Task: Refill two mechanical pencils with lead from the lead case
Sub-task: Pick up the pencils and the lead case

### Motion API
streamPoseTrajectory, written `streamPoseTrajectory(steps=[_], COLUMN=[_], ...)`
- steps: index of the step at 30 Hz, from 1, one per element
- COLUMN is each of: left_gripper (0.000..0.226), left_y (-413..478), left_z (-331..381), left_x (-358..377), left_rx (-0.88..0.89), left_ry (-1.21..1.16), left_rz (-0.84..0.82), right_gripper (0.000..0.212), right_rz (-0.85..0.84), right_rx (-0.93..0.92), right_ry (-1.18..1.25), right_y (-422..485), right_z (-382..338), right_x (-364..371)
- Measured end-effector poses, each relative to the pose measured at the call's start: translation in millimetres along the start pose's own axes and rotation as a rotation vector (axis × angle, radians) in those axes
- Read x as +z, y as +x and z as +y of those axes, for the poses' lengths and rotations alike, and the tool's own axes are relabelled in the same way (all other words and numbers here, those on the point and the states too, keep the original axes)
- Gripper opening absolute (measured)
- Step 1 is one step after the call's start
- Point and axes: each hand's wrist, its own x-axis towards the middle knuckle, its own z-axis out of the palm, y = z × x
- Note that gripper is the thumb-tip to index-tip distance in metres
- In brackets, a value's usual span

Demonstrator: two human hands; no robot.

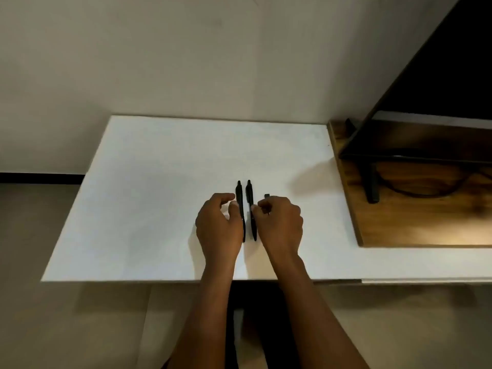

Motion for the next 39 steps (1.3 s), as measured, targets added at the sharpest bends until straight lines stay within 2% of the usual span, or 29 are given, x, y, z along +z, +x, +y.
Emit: streamPoseTrajectory(steps=[3,7,10,15,18,23,28,32,34,36,37,39], left_gripper=[0.019,0.018,0.018,0.016,0.015,0.017,0.025,0.019,0.018,0.019,0.019,0.021], left_y=[7,9,10,12,13,18,18,19,18,16,15,12], left_z=[-2,-3,-3,-4,-5,-1,5,5,4,2,2,2], left_x=[1,1,0,-1,-3,-2,3,0,-1,0,1,4], left_rx=[0.011,0.011,0.015,0.013,0.000,-0.056,-0.173,-0.135,-0.076,0.011,0.049,0.127], left_ry=[0.048,0.049,0.071,0.075,0.040,-0.151,-0.397,-0.445,-0.385,-0.234,-0.164,-0.067], left_rz=[0.006,-0.001,-0.022,-0.052,-0.050,-0.091,-0.289,-0.271,-0.235,-0.228,-0.255,-0.325], right_gripper=[0.016,0.006,0.013,0.021,0.013,0.006,0.005,0.005,0.012,0.021,0.023,0.026], right_rz=[-0.029,-0.035,-0.010,0.012,0.004,-0.186,-0.472,-0.567,-0.525,-0.385,-0.330,-0.337], right_rx=[0.049,0.067,0.054,0.067,0.104,0.165,0.039,-0.011,0.002,0.080,0.113,0.116], right_ry=[-0.002,-0.053,-0.101,-0.042,0.136,0.552,0.668,0.651,0.670,0.781,0.852,0.964], right_y=[7,10,10,11,17,26,24,21,23,30,33,34], right_z=[-1,-2,-5,-4,-1,3,7,10,12,15,17,17], right_x=[5,11,15,14,2,-26,-40,-40,-42,-44,-46,-46])
